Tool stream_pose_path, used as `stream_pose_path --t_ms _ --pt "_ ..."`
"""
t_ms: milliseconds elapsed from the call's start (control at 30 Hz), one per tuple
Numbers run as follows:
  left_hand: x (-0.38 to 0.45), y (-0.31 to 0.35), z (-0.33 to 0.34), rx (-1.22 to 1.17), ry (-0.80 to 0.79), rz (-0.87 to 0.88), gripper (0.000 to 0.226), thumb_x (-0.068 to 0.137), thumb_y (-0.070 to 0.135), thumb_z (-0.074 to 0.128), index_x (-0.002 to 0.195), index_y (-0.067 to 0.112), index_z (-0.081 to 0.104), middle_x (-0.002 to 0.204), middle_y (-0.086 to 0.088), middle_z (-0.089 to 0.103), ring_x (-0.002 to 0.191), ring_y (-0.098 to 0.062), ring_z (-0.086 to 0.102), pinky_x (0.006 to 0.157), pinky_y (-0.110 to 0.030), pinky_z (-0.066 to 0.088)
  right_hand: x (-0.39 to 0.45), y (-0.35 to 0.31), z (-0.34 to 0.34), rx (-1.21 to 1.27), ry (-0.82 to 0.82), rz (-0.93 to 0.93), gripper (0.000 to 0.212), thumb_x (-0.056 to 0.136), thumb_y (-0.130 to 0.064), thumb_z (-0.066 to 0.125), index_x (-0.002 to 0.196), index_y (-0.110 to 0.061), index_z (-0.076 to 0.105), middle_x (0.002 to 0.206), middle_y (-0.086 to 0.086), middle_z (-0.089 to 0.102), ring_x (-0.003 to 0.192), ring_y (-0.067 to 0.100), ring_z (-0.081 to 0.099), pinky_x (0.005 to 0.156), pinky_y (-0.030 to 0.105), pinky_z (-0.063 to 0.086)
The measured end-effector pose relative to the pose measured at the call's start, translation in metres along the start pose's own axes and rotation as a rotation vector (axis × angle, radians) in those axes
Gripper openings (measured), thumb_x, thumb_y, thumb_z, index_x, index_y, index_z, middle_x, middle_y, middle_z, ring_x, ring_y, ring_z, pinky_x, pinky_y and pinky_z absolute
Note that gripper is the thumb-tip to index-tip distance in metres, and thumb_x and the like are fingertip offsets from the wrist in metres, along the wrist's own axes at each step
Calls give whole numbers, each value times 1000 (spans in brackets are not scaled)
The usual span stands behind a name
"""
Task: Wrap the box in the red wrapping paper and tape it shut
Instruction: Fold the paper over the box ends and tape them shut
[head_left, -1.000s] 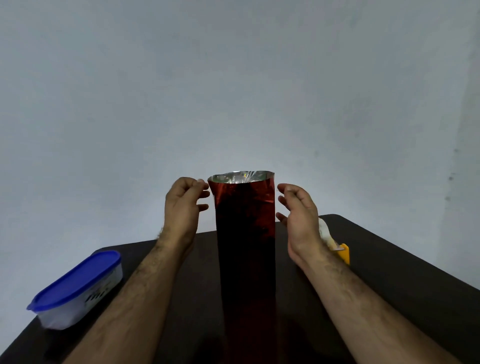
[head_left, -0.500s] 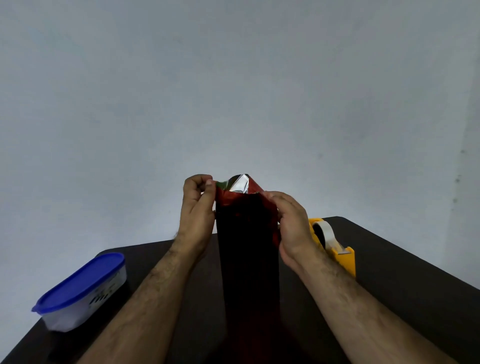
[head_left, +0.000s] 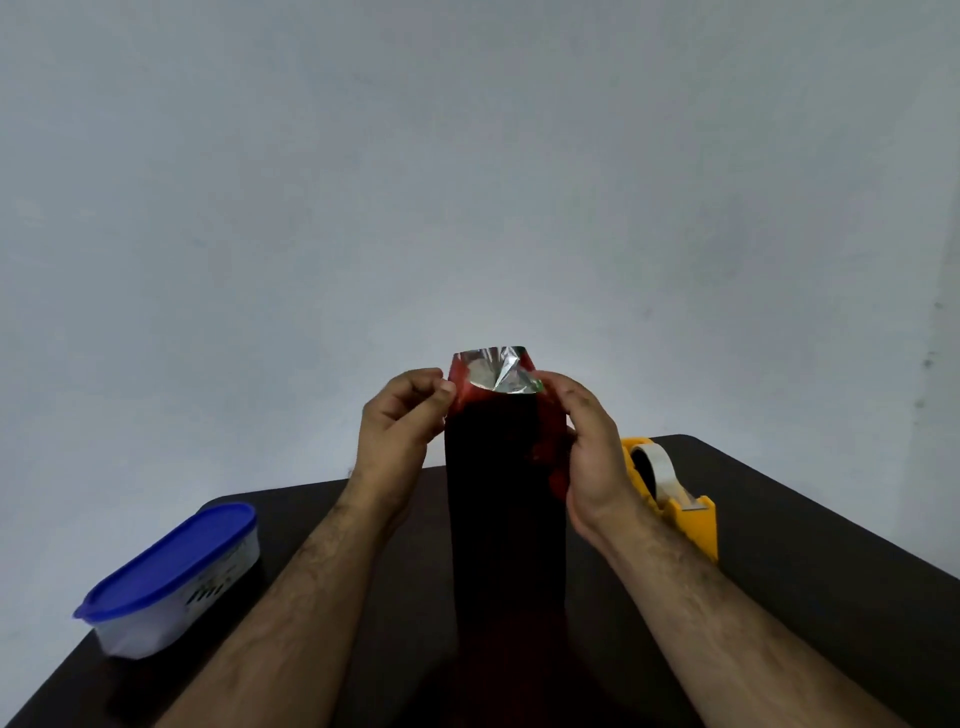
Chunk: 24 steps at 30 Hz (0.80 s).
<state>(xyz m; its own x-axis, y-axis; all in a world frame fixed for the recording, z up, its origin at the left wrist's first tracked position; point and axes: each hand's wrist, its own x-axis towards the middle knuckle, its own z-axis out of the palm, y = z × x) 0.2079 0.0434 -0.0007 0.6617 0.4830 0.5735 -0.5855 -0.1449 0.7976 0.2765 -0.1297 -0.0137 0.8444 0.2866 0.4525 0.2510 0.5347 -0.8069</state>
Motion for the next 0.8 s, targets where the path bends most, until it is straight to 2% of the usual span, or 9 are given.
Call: stream_pose_path --t_ms 100,233,333,433,500,567,633,733,800 --pt "-2 1 4 47 -90 8 9 93 8 75 97 1 76 106 -14 75 94 -23 70 82 -36 54 -4 0 2 -1 -24 7 44 102 -63 41 136 -44 60 137 0 64 123 22 66 101 45 58" --pt "-5 13 4 90 -150 -39 8 91 3 75 97 2 80 100 -7 78 84 -19 72 72 -31 55 -3 3 1 -7 -16 -19 37 109 -54 40 142 -42 53 138 -1 62 122 21 67 99 48 59" --pt "-2 25 0 155 -234 -49 15 85 8 83 100 6 84 116 -7 78 105 -27 75 84 -39 57 -3 4 1 -3 -1 -19 40 105 -56 48 141 -40 53 141 2 62 122 23 68 96 46 61" --pt "2 29 -4 338 -319 -87 36 74 28 94 109 26 85 129 10 72 120 -8 68 98 -30 52 -1 5 0 25 36 -20 31 107 -43 52 137 -37 56 135 5 65 117 24 71 85 38 63" --pt "4 24 -4 427 -348 -95 59 62 42 97 118 39 80 132 14 70 127 -11 63 108 -40 51 0 5 -1 32 65 -18 26 109 -36 51 135 -37 56 131 5 65 114 24 71 83 37 63" --pt "2 19 1 422 -330 -131 71 56 43 98 123 46 76 129 13 73 129 -16 63 109 -47 53 1 6 -3 34 89 -18 25 109 -31 51 132 -37 57 130 5 65 115 26 70 85 39 63" --pt "1 17 6 402 -323 -148 70 60 36 98 125 46 75 128 12 73 128 -15 64 107 -46 55 3 6 -5 51 113 -20 26 108 -26 51 131 -35 58 130 7 65 116 28 69 84 39 62" --pt "-4 22 10 311 -328 -103 52 76 17 93 124 33 78 127 9 75 124 -12 67 108 -43 55 5 4 -8 95 115 -11 28 108 -19 48 133 -29 57 124 11 68 111 30 71 81 38 62" --pt "-5 27 10 233 -326 -80 37 86 20 85 122 26 79 131 7 73 122 -9 67 107 -38 53 6 3 -8 117 106 -7 31 107 -16 47 134 -26 57 117 10 73 107 31 73 77 37 62"
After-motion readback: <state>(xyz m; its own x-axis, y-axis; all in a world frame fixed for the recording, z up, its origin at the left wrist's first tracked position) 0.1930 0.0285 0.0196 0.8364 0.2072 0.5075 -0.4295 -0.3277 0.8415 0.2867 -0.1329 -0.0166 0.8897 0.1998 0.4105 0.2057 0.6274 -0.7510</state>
